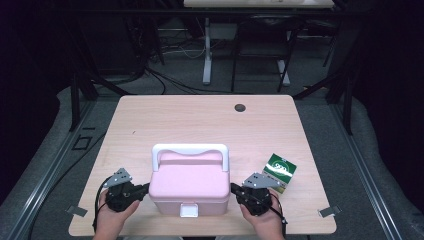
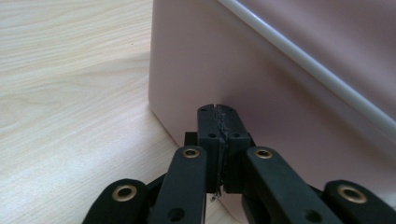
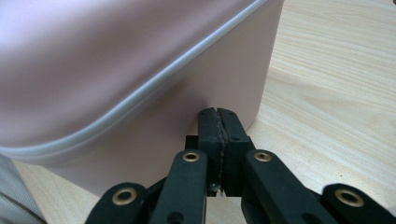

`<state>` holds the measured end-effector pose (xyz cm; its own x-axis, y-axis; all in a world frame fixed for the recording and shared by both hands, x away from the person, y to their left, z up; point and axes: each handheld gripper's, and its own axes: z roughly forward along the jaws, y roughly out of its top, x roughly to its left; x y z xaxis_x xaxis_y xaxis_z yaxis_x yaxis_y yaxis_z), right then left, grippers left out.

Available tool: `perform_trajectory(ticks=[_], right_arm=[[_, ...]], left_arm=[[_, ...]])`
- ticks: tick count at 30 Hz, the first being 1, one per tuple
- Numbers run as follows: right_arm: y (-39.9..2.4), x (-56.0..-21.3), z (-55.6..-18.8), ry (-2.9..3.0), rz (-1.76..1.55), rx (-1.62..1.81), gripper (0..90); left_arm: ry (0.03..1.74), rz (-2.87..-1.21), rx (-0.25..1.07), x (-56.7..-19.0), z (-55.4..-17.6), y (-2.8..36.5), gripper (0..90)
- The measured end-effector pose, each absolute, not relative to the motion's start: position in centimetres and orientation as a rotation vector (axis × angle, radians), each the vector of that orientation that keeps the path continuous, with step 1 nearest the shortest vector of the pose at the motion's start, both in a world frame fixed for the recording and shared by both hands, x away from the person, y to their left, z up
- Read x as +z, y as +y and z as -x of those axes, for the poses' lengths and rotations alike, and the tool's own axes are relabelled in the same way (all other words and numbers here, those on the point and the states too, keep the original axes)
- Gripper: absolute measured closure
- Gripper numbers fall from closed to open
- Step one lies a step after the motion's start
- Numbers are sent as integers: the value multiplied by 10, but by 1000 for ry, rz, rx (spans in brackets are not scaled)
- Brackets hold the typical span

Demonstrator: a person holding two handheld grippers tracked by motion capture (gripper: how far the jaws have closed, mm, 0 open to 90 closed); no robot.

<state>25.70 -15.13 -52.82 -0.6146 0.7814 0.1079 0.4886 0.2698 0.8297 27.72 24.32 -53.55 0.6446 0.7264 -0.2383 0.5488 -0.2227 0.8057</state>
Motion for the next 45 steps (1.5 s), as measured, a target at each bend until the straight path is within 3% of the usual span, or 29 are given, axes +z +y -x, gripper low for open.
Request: perform_trajectory(ticks=[11,20,45], right_arm=[[-159,-515,-262,2206,-1184,1312,786],[-167,-498,-267,2217,-1187,1367,727],[-168,-437,-279,2300,-1074,1340,628]], left_arm=[[1018,-1900,224,-527,-285,254,708],[1009,-1919,235,-507,-291,259,643],[932,-1978,215,-452,-309,254,559]])
